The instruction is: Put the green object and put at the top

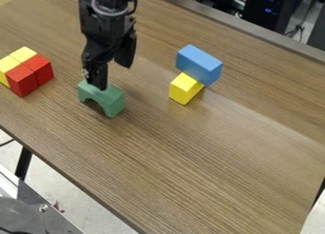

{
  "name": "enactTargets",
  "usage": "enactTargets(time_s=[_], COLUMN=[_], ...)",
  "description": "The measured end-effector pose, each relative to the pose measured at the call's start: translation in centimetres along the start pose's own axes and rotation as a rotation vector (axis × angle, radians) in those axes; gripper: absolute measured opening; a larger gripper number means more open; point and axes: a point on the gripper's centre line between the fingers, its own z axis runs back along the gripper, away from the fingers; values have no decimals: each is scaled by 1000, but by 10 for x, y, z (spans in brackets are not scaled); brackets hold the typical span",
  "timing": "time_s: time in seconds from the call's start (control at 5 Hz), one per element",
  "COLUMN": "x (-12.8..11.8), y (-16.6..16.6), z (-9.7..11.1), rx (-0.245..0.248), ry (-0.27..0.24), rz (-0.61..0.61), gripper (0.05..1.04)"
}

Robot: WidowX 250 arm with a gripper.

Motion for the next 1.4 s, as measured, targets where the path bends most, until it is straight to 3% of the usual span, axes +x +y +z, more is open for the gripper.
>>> enactTargets(time_s=[0.4,0.8,1.0,1.2,1.4], x=[-2,1,3,-3,-11], y=[16,19,19,18,6], z=[-8,-26,-32,-25,4], rx=[89,159,165,151,84], ry=[36,29,32,73,146], rz=[16,5,18,38,32], gripper=[999,969,690,598,598])
